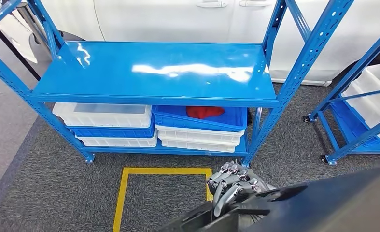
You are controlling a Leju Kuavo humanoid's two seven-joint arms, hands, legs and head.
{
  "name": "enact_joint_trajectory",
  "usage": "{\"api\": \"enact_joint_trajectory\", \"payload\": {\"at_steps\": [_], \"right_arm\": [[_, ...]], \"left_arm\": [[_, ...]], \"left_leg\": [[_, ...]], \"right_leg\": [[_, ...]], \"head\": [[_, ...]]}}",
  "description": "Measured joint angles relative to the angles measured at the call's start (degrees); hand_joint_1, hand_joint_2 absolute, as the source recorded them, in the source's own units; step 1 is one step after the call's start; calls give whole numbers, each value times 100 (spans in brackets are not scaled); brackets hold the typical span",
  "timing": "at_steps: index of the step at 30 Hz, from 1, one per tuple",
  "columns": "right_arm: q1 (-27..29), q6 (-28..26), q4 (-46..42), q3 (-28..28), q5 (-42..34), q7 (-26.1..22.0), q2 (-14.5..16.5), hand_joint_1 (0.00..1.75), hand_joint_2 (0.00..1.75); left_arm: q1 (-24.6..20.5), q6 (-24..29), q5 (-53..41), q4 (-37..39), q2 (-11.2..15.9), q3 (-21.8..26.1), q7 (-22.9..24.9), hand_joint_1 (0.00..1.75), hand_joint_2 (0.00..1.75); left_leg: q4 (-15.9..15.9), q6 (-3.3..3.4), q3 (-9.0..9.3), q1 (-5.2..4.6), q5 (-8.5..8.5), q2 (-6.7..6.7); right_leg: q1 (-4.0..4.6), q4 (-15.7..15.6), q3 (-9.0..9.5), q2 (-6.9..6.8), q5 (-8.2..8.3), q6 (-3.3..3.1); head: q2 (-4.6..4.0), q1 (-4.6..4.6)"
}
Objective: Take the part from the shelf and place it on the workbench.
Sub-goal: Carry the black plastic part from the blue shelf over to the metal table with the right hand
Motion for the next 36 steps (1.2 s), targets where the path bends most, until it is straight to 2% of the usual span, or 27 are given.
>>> {"api": "enact_joint_trajectory", "payload": {"at_steps": [2,5,6,7,8,9,11,12,13,15,17,19,20,21,22,23,24,26,27,28,30,31,33,34,36], "right_arm": [[-294,-254,22,165,-119,0,-64,175,175],[-686,-414,80,261,-613,2,-365,175,175],[-809,-444,102,267,-796,7,-500,175,175],[-939,-473,120,277,-957,21,-624,175,175],[-1079,-504,134,297,-1100,56,-731,175,175],[-1235,-532,142,333,-1219,114,-808,175,175],[-1595,-573,146,464,-1380,279,-877,175,175],[-1764,-586,146,554,-1417,366,-885,175,175],[-1901,-596,146,645,-1430,440,-883,175,175],[-2095,-620,146,821,-1431,543,-872,175,175],[-2243,-640,143,976,-1424,603,-862,175,175],[-2315,-665,134,1127,-1390,626,-859,175,175],[-2307,-683,131,1200,-1345,612,-852,175,175],[-2266,-701,129,1269,-1265,578,-835,175,175],[-2206,-715,129,1329,-1168,534,-810,175,175],[-2136,-723,129,1385,-1064,484,-780,175,175],[-2072,-725,129,1432,-974,441,-752,175,175],[-1998,-724,128,1501,-875,397,-715,175,175],[-1967,-717,126,1522,-850,386,-698,175,175],[-1927,-700,123,1536,-818,373,-684,175,175],[-1809,-658,119,1548,-690,316,-643,175,175],[-1741,-647,118,1549,-603,271,-623,175,175],[-1581,-653,115,1547,-440,169,-583,175,175],[-1485,-650,118,1539,-379,117,-567,175,175],[-1294,-599,143,1492,-306,36,-506,175,175]], "left_arm": [[-3,-36,-1,1,28,-3,4,0,0],[-18,-83,-5,2,99,-27,46,0,0],[-18,-85,-6,2,132,-37,74,0,0],[-16,-79,-6,2,161,-44,106,0,0],[-14,-67,-4,2,188,-47,139,0,0],[-16,-48,-2,1,214,-48,171,0,0],[-41,-15,1,0,251,-46,218,0,0],[-56,-7,0,-1,262,-45,229,0,0],[-66,-4,0,-1,269,-45,233,0,0],[-58,-5,-7,-1,280,-43,225,0,0],[-44,-21,-8,-1,284,-42,197,0,0],[-43,-49,-3,-1,282,-40,165,0,0],[-42,-57,-1,-1,282,-39,150,0,0],[-37,-63,-3,-1,281,-39,128,0,0],[-28,-64,-3,-1,280,-39,107,0,0],[-17,-63,-2,-1,276,-39,87,0,0],[-6,-63,-2,-1,270,-39,73,0,0],[3,-63,-2,-1,249,-39,61,0,0],[0,-66,-2,-1,240,-39,53,0,0],[1,-71,-2,-1,233,-39,38,0,0],[18,-88,-3,-1,233,-40,-9,0,0],[33,-101,-4,-1,232,-43,-29,0,0],[30,-129,-6,-1,236,-51,-58,0,0],[14,-143,-7,-1,239,-57,-77,0,0],[-13,-165,-7,-1,246,-66,-126,0,0]], "left_leg": [[252,-64,-109,6,-181,29],[1289,-140,-556,28,-730,83],[1531,-157,-650,32,-807,93],[1569,-168,-644,36,-775,111],[1378,-172,-524,39,-643,146],[1005,-167,-311,41,-454,225],[254,-106,67,13,-190,477],[50,-58,152,-6,-133,553],[-18,-10,156,-26,-126,567],[-37,76,133,-21,-76,433],[-83,153,140,1,-14,319],[-100,203,125,8,27,212],[-96,214,109,4,35,148],[-90,221,98,2,41,74],[-80,220,91,1,43,-8],[-65,214,89,2,41,-94],[-42,200,90,4,32,-182],[30,149,45,5,7,-334],[61,111,3,11,4,-400],[73,69,-41,22,9,-465],[58,-20,-88,50,31,-575],[79,-57,-106,49,14,-510],[402,-117,-264,33,-185,-189],[726,-142,-422,27,-358,-10],[1456,-178,-776,41,-671,119]], "right_leg": [[-28,-46,7,-86,37,-65],[-12,-50,-9,-269,50,-98],[-9,-43,-18,-335,51,-96],[-8,-33,-26,-399,52,-95],[-9,-23,-31,-459,52,-91],[-9,-15,-31,-513,53,-84],[16,-1,-27,-600,56,-44],[31,2,-25,-643,60,-16],[44,1,-23,-690,65,15],[43,-3,-13,-775,59,78],[24,173,-73,-626,-95,126],[10,772,-327,-357,-459,141],[11,1161,-502,-284,-643,141],[9,1469,-641,-250,-744,144],[5,1599,-698,-234,-735,144],[-2,1500,-649,-217,-611,140],[-14,1183,-498,-168,-397,131],[-51,447,-177,136,-83,111],[-57,224,-93,262,-21,106],[-52,144,-73,340,-32,100],[-38,102,-64,224,-19,60],[-41,71,-42,151,-10,28],[-55,11,4,-24,2,-40],[-42,3,17,-117,-3,-61],[-18,5,17,-308,-15,-87]], "head": [[0,-1],[0,0],[0,0],[0,0],[0,0],[0,0],[0,0],[0,0],[0,0],[0,-1],[0,-1],[0,0],[0,0],[0,0],[0,0],[0,0],[0,0],[0,0],[0,0],[0,0],[0,-1],[0,-2],[0,-8],[0,-11],[0,-13]]}}
